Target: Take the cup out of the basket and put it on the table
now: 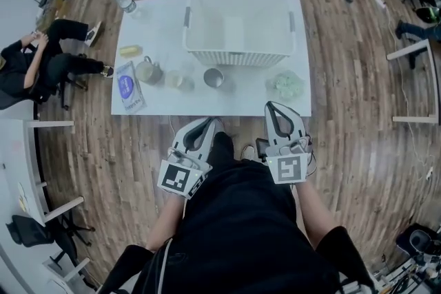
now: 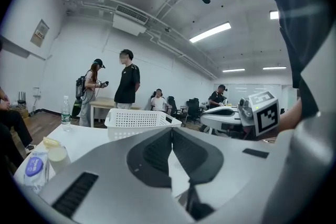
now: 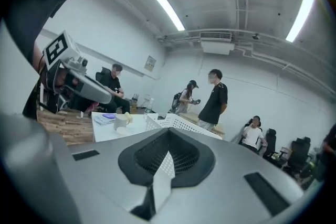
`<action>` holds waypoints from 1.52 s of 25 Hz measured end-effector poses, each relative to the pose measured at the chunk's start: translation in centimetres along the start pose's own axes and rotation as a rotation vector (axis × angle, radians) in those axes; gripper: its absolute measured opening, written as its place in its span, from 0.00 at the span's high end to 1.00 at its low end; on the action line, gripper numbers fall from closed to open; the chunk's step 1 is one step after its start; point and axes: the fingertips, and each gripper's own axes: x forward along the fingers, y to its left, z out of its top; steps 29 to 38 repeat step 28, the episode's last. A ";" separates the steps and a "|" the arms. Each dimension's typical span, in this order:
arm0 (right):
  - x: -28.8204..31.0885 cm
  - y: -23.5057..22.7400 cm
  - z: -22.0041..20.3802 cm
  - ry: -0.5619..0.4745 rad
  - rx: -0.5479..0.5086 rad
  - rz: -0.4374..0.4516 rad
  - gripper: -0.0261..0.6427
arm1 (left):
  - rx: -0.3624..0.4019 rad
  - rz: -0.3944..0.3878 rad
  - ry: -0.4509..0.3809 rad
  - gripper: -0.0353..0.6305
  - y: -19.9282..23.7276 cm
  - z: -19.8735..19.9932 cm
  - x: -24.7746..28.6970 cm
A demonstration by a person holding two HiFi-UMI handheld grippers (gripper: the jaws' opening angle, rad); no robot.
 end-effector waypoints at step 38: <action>-14.4 0.5 3.0 -0.124 0.260 0.062 0.92 | 0.064 -0.001 -0.087 0.93 -10.6 2.3 -5.7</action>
